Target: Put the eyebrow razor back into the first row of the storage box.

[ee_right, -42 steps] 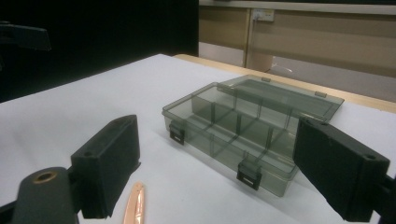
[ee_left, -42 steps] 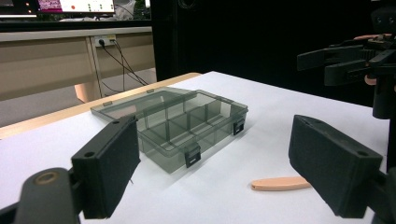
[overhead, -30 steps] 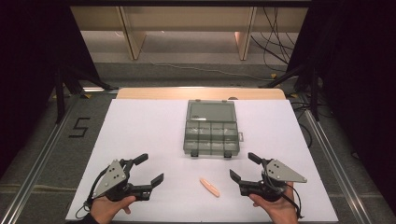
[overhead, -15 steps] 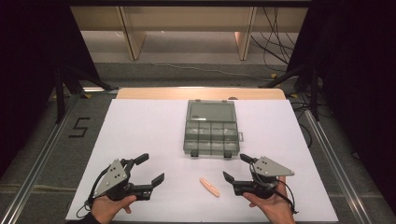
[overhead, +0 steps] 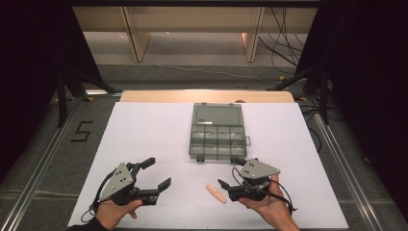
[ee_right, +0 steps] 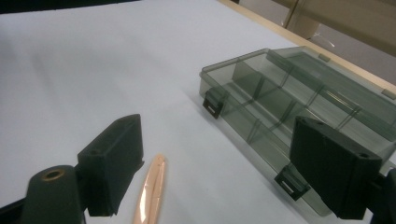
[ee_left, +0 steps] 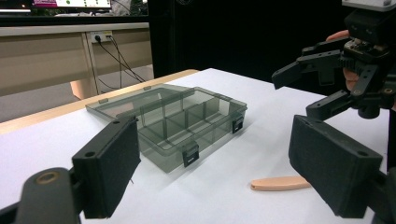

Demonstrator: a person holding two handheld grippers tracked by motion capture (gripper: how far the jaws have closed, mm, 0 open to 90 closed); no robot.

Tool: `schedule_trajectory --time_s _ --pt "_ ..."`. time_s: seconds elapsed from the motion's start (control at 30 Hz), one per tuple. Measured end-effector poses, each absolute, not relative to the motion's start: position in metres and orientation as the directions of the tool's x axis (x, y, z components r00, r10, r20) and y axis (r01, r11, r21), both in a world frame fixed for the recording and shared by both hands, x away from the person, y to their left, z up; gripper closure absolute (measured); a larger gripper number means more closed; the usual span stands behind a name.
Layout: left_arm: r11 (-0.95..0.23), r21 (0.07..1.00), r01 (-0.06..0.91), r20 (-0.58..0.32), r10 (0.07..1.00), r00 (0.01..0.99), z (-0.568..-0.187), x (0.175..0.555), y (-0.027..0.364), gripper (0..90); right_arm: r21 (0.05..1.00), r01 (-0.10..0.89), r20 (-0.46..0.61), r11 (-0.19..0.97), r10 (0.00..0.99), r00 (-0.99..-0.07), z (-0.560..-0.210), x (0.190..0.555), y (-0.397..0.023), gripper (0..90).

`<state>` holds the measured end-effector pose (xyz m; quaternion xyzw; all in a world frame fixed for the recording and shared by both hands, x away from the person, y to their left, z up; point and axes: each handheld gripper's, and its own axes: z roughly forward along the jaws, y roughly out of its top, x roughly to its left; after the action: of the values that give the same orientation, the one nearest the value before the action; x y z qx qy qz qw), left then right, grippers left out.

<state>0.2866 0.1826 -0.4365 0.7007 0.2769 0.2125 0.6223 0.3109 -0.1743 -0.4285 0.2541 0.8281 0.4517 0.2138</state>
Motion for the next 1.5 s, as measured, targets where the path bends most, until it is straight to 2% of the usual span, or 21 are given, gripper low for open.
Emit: schedule_trajectory --time_s 0.33,0.57,0.93,1.5 --pt "-0.078 0.99 0.117 -0.039 0.645 0.763 -0.437 0.285 0.183 16.5 0.808 0.267 -0.102 0.525 0.571 -0.814 -0.434 0.323 -0.156 20.8" --pt "-0.076 0.991 0.112 -0.035 0.653 0.756 -0.436 0.282 0.184 16.4 0.739 0.289 -0.101 0.609 0.524 -0.846 -0.435 0.322 -0.144 24.9" --pt "-0.074 0.991 0.107 -0.033 0.651 0.758 -0.436 0.281 0.185 16.4 0.622 0.35 -0.094 0.701 0.511 -0.855 -0.448 0.335 -0.131 26.0" --pt "-0.066 0.993 0.098 -0.033 0.639 0.768 -0.435 0.283 0.183 16.4 0.441 0.383 -0.054 0.812 0.45 -0.891 -0.46 0.342 -0.109 40.6"
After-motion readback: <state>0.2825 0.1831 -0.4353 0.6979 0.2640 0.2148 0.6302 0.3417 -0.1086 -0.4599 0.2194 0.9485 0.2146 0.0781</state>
